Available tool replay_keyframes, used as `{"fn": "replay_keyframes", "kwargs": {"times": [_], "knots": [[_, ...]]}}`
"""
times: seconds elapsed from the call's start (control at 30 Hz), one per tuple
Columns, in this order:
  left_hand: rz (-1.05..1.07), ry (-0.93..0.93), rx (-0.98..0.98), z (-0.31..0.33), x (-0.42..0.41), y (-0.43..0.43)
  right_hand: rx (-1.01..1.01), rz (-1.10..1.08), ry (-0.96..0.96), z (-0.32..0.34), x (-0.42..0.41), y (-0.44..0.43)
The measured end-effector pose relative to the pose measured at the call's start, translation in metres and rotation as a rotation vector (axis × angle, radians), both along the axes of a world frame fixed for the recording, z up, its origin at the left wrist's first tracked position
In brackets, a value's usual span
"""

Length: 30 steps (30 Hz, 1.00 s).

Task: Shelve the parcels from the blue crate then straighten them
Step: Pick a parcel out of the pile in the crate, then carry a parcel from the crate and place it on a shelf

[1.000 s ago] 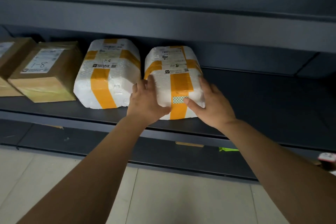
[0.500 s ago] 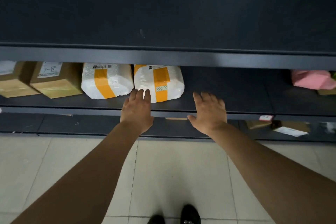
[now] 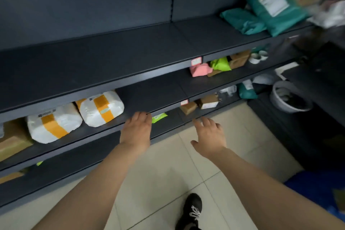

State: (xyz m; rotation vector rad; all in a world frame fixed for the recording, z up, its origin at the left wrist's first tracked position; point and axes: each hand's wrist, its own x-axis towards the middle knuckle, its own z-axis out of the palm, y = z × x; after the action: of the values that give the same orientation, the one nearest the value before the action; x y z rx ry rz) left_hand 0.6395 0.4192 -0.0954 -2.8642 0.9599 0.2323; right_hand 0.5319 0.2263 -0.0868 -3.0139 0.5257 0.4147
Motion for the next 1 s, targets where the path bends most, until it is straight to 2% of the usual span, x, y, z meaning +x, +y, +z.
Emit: {"fn": "replay_keyframes", "kwargs": {"times": [0.27,0.5,0.77,1.0], "knots": [[-0.342,-0.035,-0.044,0.080,-0.093,-0.139,-0.048,-0.313,-0.061,0.090,-0.150,-0.101],[-0.580,-0.100,-0.107,0.127,-0.193,-0.291,-0.113,-0.559,-0.131,0.130,-0.286,-0.206],[-0.756,-0.022,-0.157,0.138,-0.336,-0.455,-0.155,-0.777,-0.098,0.140,-0.444,-0.324],[-0.881,0.081,-0.162,0.122,-0.435,-0.576,-0.122,-0.966,-0.003,0.130,-0.546,-0.416]]}}
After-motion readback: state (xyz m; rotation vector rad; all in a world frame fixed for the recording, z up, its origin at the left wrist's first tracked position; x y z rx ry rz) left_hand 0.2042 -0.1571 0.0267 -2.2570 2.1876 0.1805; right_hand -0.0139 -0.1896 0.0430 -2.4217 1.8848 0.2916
